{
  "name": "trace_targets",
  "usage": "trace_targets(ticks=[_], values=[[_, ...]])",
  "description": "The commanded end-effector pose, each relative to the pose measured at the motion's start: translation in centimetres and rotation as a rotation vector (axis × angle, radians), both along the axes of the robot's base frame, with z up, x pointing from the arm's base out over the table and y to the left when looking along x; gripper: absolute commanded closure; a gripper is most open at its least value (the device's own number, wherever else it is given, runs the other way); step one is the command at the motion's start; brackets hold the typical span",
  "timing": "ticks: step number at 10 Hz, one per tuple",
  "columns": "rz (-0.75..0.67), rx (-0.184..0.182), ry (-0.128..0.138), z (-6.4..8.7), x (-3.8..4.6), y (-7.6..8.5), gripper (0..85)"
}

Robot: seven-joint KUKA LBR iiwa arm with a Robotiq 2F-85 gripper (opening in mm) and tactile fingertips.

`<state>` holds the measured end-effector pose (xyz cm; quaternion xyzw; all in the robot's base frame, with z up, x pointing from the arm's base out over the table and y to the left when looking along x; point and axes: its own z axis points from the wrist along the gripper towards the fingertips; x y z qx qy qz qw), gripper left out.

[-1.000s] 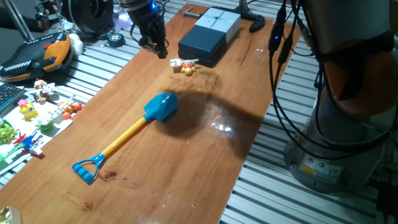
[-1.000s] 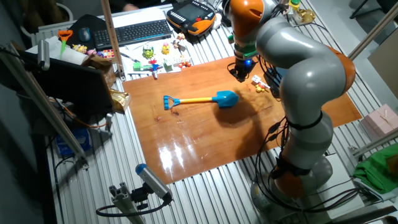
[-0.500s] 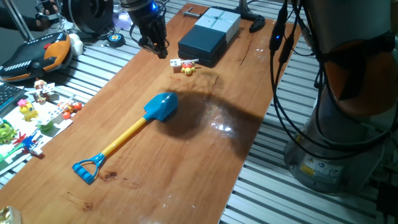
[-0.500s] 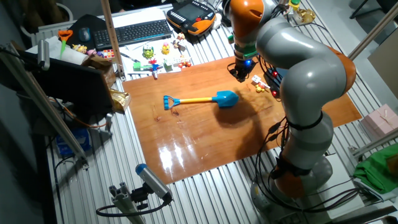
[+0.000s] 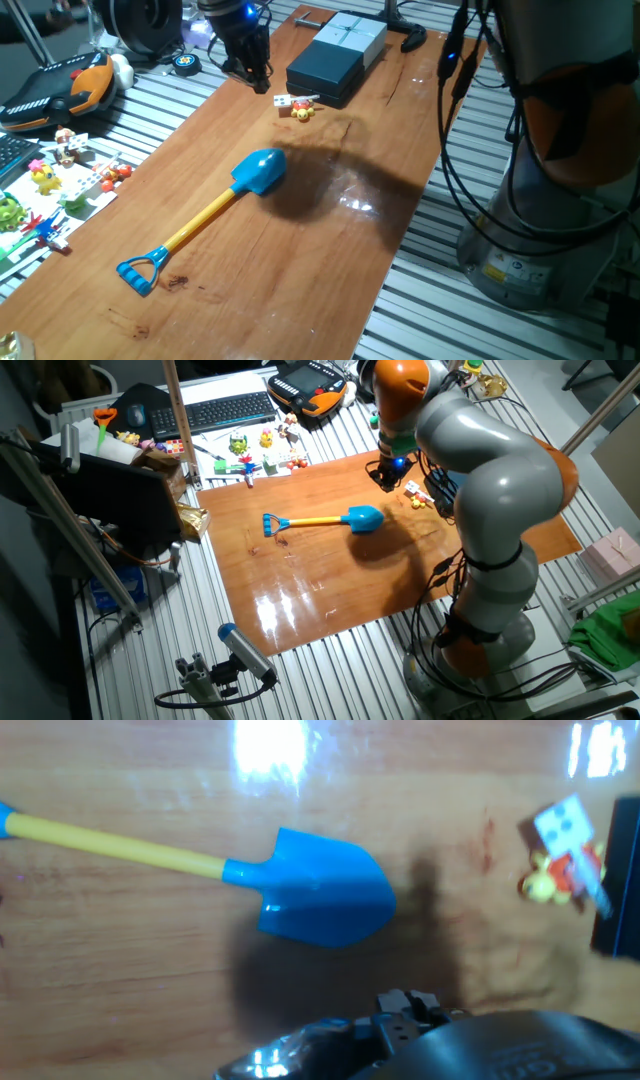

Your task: Use a shovel to scoop up an object

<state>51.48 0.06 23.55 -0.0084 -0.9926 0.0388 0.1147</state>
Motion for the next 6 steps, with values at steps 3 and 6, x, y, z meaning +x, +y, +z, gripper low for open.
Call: trace_targets(ticks=[3, 6], values=[[-0.288, 0.006, 0.086, 0.04, 0.0, 0.01, 84.3], [-0.431, -0.024, 0.018, 0.04, 0.0, 0.01, 84.3]])
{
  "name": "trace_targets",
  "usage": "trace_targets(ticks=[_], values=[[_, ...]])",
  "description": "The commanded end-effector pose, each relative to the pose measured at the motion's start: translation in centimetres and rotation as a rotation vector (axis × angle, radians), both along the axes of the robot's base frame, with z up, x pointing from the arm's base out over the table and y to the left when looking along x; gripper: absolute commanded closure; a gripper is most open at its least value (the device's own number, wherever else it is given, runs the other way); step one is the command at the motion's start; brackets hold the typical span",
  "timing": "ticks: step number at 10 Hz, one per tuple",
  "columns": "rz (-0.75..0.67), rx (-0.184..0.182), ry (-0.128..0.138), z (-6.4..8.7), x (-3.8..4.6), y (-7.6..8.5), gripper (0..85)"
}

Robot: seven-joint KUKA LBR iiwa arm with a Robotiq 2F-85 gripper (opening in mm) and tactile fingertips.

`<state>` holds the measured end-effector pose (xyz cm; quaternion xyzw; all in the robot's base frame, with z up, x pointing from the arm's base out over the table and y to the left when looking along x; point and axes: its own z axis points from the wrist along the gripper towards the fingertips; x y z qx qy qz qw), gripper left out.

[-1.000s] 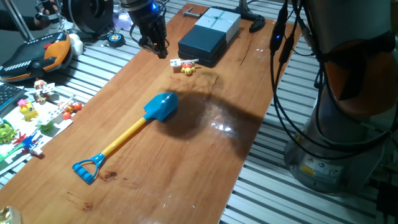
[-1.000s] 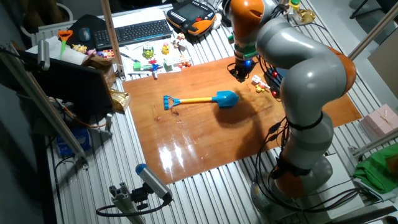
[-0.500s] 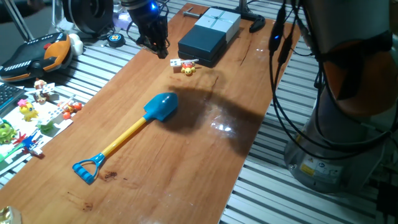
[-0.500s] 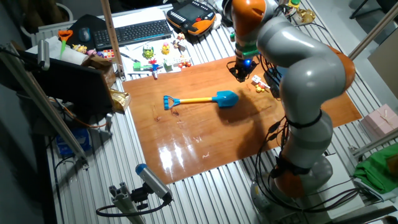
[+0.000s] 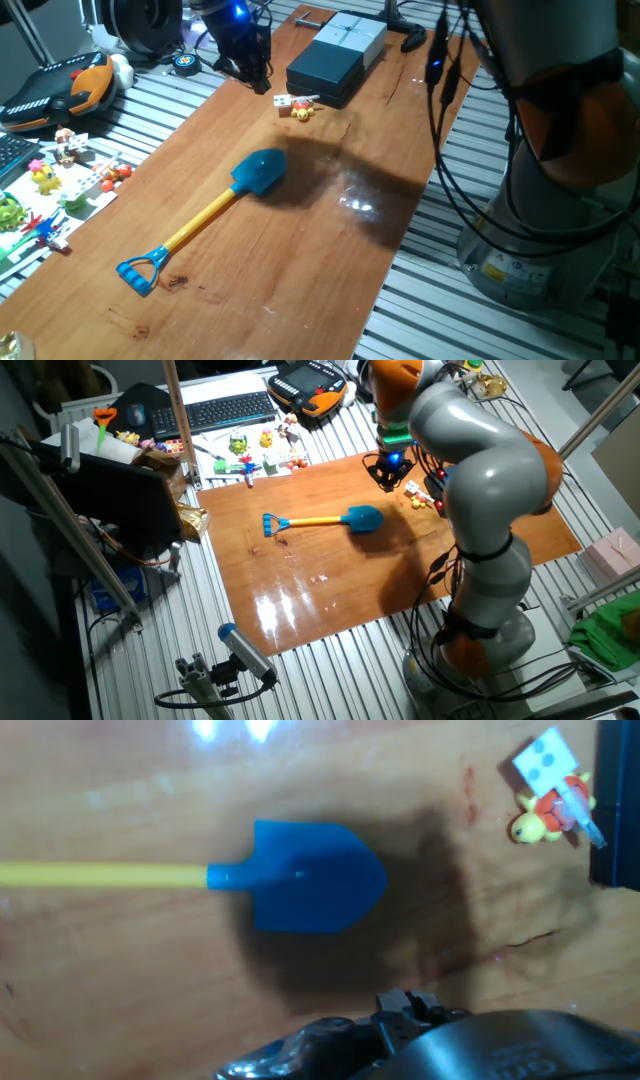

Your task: Use a shovel to scoop up an object

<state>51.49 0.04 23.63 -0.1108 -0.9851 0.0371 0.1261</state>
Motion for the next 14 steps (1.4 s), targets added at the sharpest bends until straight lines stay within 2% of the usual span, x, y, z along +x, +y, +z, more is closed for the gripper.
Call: trace_targets(ticks=[1, 2, 4, 6, 8, 11, 14], values=[[-0.266, 0.01, -0.001, 0.0, -0.01, 0.0, 84.3], [-0.298, 0.0, -0.013, -0.2, 0.05, 0.2, 84.3], [-0.401, 0.007, -0.045, -2.3, 1.09, 3.3, 84.3], [-0.495, 0.006, -0.085, -4.0, 1.79, 5.3, 84.3], [-0.592, 0.025, -0.098, -5.4, 2.3, 6.6, 84.3], [-0.68, 0.011, -0.113, -6.1, 3.15, 9.1, 84.3], [-0.763, -0.017, -0.151, -6.8, 4.33, 11.4, 84.3]])
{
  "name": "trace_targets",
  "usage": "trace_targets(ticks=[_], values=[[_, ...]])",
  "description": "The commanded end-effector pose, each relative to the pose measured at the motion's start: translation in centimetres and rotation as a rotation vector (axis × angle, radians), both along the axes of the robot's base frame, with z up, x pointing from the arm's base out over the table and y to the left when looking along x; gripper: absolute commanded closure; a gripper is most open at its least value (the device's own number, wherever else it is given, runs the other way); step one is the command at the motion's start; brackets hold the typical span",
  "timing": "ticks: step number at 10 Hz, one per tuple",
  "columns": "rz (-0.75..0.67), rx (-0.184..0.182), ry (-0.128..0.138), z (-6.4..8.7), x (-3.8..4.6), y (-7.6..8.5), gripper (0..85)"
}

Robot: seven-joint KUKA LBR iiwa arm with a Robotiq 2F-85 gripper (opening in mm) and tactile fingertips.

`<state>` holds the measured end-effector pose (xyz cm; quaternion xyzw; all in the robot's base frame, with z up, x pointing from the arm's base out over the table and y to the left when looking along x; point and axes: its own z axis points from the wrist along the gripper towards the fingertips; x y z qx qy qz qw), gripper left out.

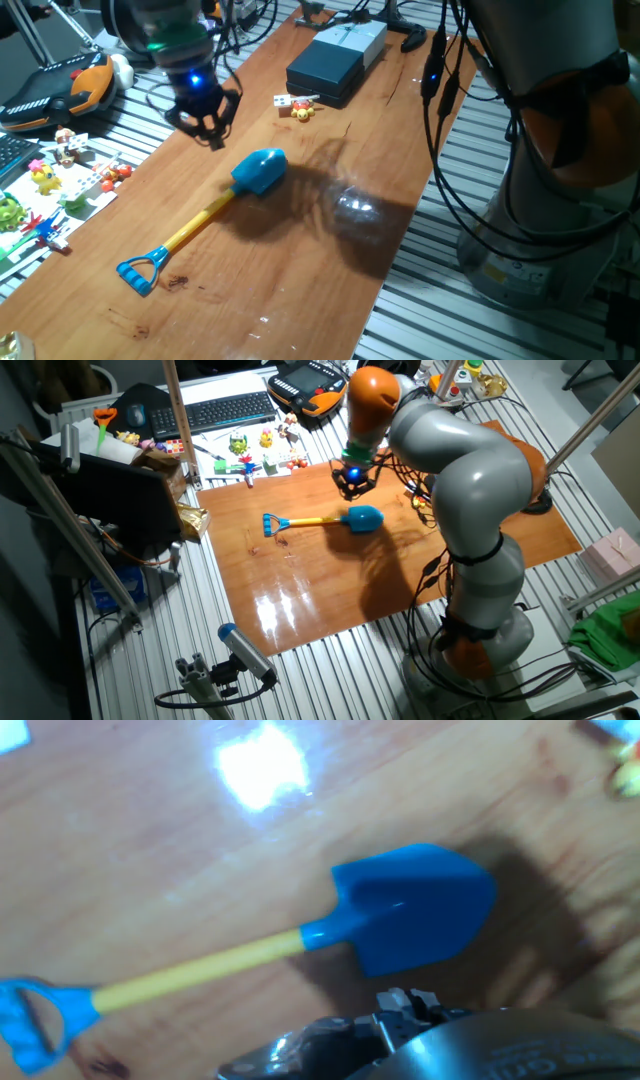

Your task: Use a shovel to scoop up an object

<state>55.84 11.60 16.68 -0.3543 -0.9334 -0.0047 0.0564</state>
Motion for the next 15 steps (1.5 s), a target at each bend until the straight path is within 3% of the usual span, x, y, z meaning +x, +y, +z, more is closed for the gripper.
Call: trace_targets(ticks=[1, 4, 7, 8, 9, 12, 15], values=[[-0.288, -0.007, -0.012, -0.5, 0.05, 0.5, 84.3], [-0.369, -0.054, -0.071, -1.4, -0.42, 1.9, 84.3], [-0.403, -0.084, -0.099, -1.4, -0.42, 1.9, 84.3], [-0.413, -0.08, -0.098, -1.4, -0.42, 1.9, 84.3], [-0.412, -0.081, -0.081, -1.4, -0.42, 1.9, 84.3], [-0.414, -0.116, -0.057, -1.4, -0.42, 1.9, 84.3], [-0.443, -0.136, -0.073, -1.4, -0.42, 1.9, 84.3]])
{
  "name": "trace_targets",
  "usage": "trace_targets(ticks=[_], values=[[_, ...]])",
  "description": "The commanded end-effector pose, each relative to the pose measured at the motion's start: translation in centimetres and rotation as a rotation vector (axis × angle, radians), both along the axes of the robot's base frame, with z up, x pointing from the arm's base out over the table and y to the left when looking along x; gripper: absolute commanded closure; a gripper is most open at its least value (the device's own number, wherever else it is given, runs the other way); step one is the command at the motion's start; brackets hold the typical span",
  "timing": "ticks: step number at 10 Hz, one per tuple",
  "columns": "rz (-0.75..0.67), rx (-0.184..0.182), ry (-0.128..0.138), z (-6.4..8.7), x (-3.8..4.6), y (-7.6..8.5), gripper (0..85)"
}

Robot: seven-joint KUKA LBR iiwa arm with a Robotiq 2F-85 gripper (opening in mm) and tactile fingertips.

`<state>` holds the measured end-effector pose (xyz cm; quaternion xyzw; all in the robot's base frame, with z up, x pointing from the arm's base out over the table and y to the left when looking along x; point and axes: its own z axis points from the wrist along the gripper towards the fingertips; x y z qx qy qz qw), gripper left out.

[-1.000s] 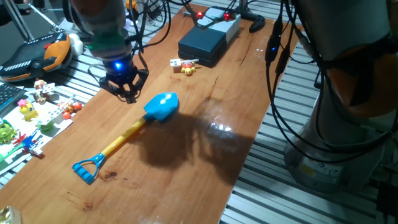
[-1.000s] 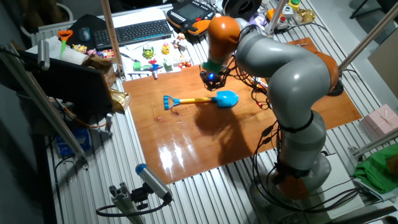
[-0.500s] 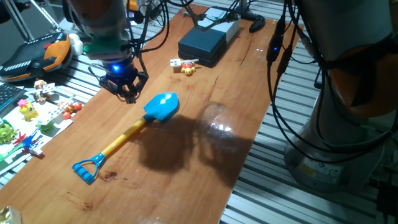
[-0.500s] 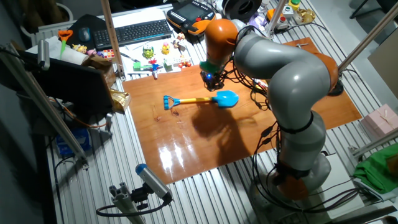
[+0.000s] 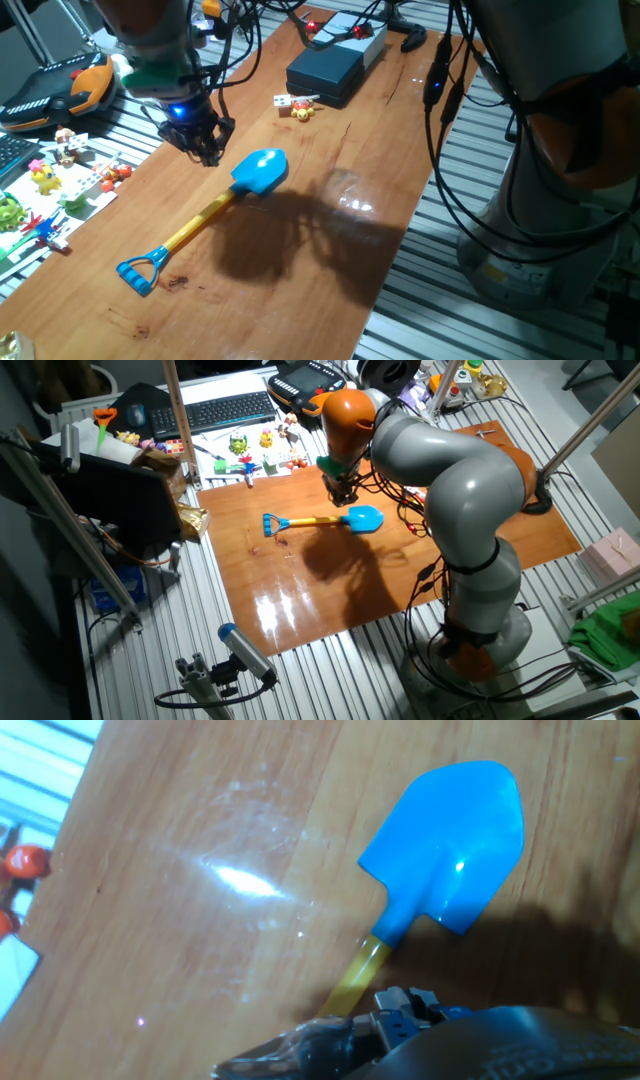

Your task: Use a shovel to scoop up an object

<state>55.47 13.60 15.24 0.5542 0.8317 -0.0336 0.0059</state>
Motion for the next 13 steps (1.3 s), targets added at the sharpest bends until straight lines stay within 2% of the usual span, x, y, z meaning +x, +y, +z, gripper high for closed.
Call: trace_targets(ticks=[1, 3, 5, 8, 11, 13], values=[[-0.005, -0.002, -0.007, -0.2, 0.25, 0.2, 84.3], [-0.009, -0.011, -0.026, -1.0, 1.18, 0.7, 84.3], [-0.027, -0.04, -0.047, -2.0, 1.72, 1.4, 82.0], [-0.092, -0.101, -0.071, -3.4, 2.12, 2.4, 71.0], [-0.164, -0.108, -0.088, -4.5, 2.66, 2.7, 59.7], [-0.211, -0.136, -0.112, -5.4, 2.85, 3.0, 52.7]])
